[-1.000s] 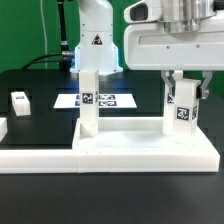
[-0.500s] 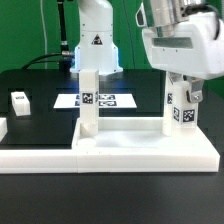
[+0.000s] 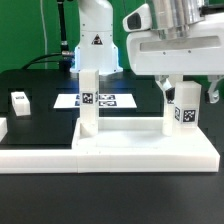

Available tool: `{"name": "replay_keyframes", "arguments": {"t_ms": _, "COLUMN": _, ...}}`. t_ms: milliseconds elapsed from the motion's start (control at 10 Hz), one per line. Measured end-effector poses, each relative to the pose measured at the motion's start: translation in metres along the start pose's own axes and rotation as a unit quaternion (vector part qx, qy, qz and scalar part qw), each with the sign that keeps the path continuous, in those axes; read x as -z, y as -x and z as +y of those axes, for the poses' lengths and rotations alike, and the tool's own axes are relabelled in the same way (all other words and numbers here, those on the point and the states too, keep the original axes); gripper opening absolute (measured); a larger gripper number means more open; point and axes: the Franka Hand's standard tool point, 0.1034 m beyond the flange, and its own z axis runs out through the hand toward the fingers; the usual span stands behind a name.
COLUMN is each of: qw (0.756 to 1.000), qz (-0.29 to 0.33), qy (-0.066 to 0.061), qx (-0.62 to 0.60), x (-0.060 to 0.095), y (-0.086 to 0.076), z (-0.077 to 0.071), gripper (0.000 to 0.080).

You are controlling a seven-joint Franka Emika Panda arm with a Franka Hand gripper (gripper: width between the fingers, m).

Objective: Assemble desk

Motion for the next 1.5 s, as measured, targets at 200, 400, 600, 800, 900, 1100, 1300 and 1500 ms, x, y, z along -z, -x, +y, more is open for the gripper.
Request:
{"name": "replay_keyframes", "arguments": {"t_ms": 200, "qw": 0.999, "qz": 0.003, "qy": -0.001, "qx": 0.046, "x": 0.000, "y": -0.002, "z": 0.000, "gripper": 0.0642}}
{"name": "replay_keyframes", "arguments": {"t_ms": 400, "qw": 0.990, "qz": 0.005, "qy": 0.008, "qx": 0.144, "x": 0.002, "y": -0.003, "z": 0.001, "gripper": 0.0649}}
{"name": "replay_keyframes", "arguments": {"t_ms": 600, "qw": 0.945, "qz": 0.040, "qy": 0.062, "qx": 0.319, "x": 0.010, "y": -0.009, "z": -0.005, "gripper": 0.0649}}
{"name": "replay_keyframes", "arguments": {"t_ms": 800, "qw": 0.945, "qz": 0.039, "qy": 0.062, "qx": 0.319, "x": 0.008, "y": -0.002, "z": -0.010, "gripper": 0.0649}}
{"name": "replay_keyframes", "arguments": {"t_ms": 900, "qw": 0.946, "qz": 0.040, "qy": 0.062, "qx": 0.316, "x": 0.008, "y": -0.003, "z": -0.009, "gripper": 0.0553}}
{"name": "replay_keyframes", "arguments": {"t_ms": 1100, "qw": 0.963, "qz": 0.044, "qy": 0.063, "qx": 0.260, "x": 0.008, "y": -0.006, "z": -0.006, "gripper": 0.0352}}
{"name": "replay_keyframes", "arguments": {"t_ms": 1300, "qw": 0.978, "qz": 0.048, "qy": 0.062, "qx": 0.195, "x": 0.008, "y": -0.008, "z": -0.003, "gripper": 0.0299}}
{"name": "replay_keyframes", "arguments": {"t_ms": 1500, "qw": 0.992, "qz": 0.054, "qy": 0.056, "qx": 0.097, "x": 0.008, "y": -0.010, "z": -0.002, "gripper": 0.0296}}
